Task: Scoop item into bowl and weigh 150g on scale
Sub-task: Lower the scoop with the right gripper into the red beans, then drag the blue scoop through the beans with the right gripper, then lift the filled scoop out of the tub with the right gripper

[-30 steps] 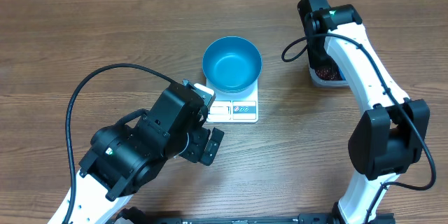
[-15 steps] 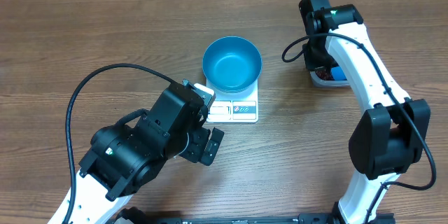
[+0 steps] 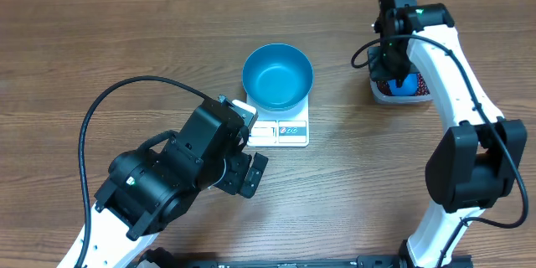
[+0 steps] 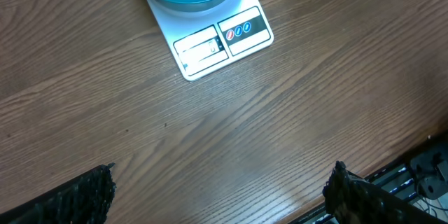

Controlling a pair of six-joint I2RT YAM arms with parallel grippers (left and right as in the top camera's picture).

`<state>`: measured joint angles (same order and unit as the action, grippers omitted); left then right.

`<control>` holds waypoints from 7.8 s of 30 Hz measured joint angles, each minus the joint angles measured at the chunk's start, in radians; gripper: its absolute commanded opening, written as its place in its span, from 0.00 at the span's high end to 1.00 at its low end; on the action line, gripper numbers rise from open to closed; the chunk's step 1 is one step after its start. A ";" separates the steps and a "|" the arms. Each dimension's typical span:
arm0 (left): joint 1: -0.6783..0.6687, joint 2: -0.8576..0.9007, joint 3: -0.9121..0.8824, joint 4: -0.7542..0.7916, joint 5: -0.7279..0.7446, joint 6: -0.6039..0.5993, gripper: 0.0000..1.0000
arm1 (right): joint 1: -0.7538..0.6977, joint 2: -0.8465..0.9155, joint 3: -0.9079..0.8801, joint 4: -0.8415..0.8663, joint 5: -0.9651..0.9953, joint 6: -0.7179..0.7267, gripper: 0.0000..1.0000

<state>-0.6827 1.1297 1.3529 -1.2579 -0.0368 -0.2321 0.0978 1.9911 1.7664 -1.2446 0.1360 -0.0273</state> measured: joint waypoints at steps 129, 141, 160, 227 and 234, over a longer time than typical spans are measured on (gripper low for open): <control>0.000 0.000 0.000 0.000 0.000 0.000 0.00 | -0.287 -0.036 0.023 -0.052 -0.523 -0.126 0.96; 0.000 0.000 0.000 0.000 0.000 0.000 0.00 | -0.377 -0.036 0.023 -0.057 -0.591 -0.140 0.96; 0.000 0.000 0.000 0.000 0.000 0.000 0.01 | -0.418 -0.038 -0.060 0.001 -0.708 -0.171 0.96; 0.000 0.000 0.000 0.000 0.000 0.000 0.00 | -0.711 -0.038 -0.074 -0.196 -1.267 -0.420 0.96; 0.000 0.000 0.000 0.000 0.000 0.000 0.01 | -0.705 -0.038 -0.074 -0.251 -1.453 -0.489 0.96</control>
<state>-0.6827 1.1297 1.3529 -1.2579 -0.0368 -0.2321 -0.6067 1.9533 1.6920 -1.4952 -1.3174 -0.5163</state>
